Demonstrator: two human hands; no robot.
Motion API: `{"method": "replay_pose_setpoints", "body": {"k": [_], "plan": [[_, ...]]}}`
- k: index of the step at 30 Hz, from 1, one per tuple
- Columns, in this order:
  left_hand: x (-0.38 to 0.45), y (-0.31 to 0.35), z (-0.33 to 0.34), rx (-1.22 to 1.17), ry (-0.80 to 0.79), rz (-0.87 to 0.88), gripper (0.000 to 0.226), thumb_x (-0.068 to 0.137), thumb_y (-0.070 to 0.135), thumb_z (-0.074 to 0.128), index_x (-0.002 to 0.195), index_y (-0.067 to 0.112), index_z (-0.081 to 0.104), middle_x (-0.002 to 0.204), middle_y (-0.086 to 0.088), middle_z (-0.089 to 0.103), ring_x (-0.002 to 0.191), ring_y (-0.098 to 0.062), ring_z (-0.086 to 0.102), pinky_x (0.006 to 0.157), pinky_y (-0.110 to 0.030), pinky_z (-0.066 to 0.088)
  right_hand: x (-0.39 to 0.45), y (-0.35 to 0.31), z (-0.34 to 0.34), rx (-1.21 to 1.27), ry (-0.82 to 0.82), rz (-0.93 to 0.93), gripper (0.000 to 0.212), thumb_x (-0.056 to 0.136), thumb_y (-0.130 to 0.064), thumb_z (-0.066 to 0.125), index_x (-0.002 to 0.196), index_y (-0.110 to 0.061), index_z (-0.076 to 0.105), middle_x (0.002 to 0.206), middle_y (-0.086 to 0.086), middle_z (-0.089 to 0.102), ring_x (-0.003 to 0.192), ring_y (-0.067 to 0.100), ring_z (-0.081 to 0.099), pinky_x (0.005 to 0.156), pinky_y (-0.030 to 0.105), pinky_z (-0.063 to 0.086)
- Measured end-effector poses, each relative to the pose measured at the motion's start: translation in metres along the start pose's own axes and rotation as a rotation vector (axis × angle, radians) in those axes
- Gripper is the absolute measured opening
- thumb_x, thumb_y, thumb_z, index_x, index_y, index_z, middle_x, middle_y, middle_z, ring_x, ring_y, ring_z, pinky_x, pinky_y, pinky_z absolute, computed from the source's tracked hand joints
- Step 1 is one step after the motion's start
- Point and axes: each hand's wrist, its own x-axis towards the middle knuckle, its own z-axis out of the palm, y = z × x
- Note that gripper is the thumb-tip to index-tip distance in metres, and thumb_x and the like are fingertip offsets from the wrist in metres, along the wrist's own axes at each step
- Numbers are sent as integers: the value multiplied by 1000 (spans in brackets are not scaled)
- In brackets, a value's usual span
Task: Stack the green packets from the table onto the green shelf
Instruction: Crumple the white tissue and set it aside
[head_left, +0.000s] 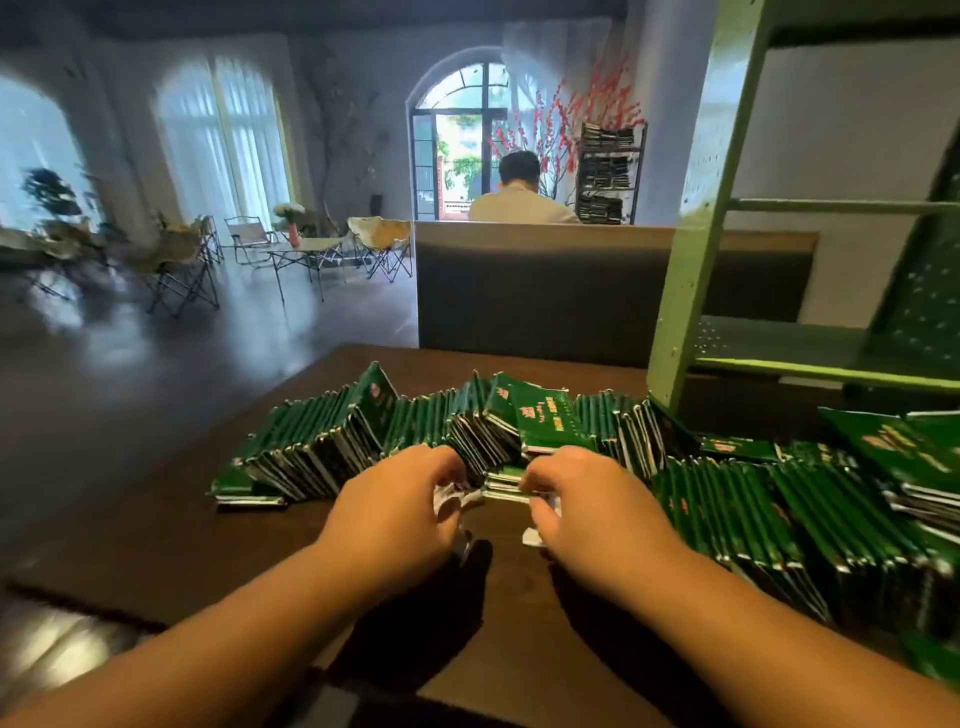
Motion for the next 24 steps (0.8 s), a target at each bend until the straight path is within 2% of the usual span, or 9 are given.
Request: {"method": "replay_pose_setpoints", "body": {"k": [4,8,11,14,17,19,20,22,24], "plan": [[-8,-9,19,12,-125,-23,36,94,35,59,130,36,57,130,14,57,115,-13,57,91,-30,51,-3,-3,18,-240,-145,18,22,101,-28,52,119,-28,65,117,-5,58,115,20,50,89,36,53],[-3,-24,36,-2,-160,-25,49,98,27,59,146,33,51,147,8,50,131,-18,49,105,-34,46,-8,4,31,-286,-234,52,37,95,0,46,122,-20,62,117,2,57,116,25,46,89,38,50],[1,-30,42,25,-196,-1,46,98,22,54,143,31,56,135,1,62,124,-25,56,100,-39,51,-9,2,32,-293,-231,41,32,96,0,46,115,-18,63,108,3,56,111,25,48,80,34,44],[5,-36,41,13,-208,9,40,97,14,53,133,26,67,119,-4,71,113,-29,62,94,-42,53,-6,-4,32,-261,-126,30,17,104,-19,46,105,-19,63,98,-1,57,103,23,52,75,33,41],[5,-41,40,-14,-133,-5,30,97,11,59,117,23,77,108,-3,75,105,-26,66,92,-37,53,-2,-13,35,-20,-12,66,15,100,-16,53,97,-23,66,95,-7,56,92,15,54,73,25,43],[2,-39,36,-219,-20,-173,33,94,2,58,113,19,79,104,-1,74,100,-20,66,86,-32,53,-1,-24,37,216,60,108,24,96,-7,58,95,-27,70,98,-9,58,85,3,54,67,12,40],[1,-37,32,-409,42,-314,34,93,-1,57,111,18,79,100,0,73,93,-19,65,78,-32,52,-2,-30,37,318,106,135,28,95,-5,59,94,-30,72,100,-11,60,85,-1,54,65,10,38],[0,-34,22,-927,158,-598,30,92,-2,58,103,15,80,87,-5,73,78,-24,63,61,-32,49,-3,-46,39,496,187,185,33,95,-4,60,98,-34,74,106,-14,62,91,-6,55,70,8,41],[0,-27,8,-1377,198,-808,29,90,-4,55,99,9,79,88,-18,74,79,-34,67,64,-40,55,-5,-64,40,661,213,201,38,94,-3,59,110,-35,73,115,-17,59,99,-10,53,76,5,43]]}}
